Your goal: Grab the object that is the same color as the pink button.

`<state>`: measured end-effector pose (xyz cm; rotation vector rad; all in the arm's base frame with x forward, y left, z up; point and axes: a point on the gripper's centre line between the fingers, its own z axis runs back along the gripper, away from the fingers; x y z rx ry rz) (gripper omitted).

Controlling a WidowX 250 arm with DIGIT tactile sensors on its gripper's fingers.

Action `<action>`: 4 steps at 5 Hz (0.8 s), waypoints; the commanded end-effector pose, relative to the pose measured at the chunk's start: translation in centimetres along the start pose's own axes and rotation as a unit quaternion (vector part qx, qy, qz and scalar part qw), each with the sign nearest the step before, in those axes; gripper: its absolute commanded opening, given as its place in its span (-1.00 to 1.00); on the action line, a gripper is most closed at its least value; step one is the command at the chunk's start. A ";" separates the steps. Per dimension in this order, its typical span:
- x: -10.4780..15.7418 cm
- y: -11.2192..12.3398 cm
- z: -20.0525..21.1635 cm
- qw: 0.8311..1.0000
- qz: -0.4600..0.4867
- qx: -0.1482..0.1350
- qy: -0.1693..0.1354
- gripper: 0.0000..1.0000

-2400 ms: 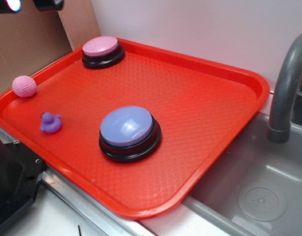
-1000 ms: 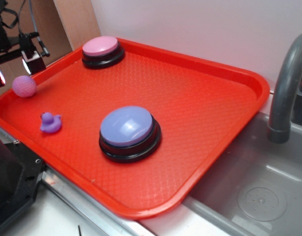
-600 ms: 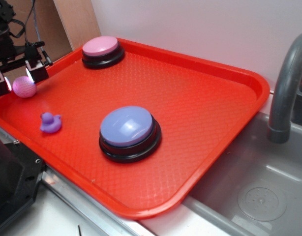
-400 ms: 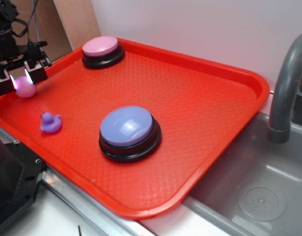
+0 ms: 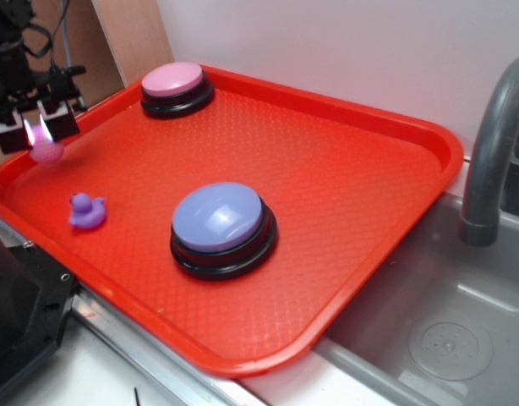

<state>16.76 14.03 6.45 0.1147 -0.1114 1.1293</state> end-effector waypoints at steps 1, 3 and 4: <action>-4.8 -1.3 9.3 0.972 -0.225 -0.062 -0.011 -1.00; -6.9 -2.2 11.4 0.946 -0.317 -0.063 -0.023 -1.00; -6.6 -2.1 11.5 0.946 -0.315 -0.069 -0.023 -1.00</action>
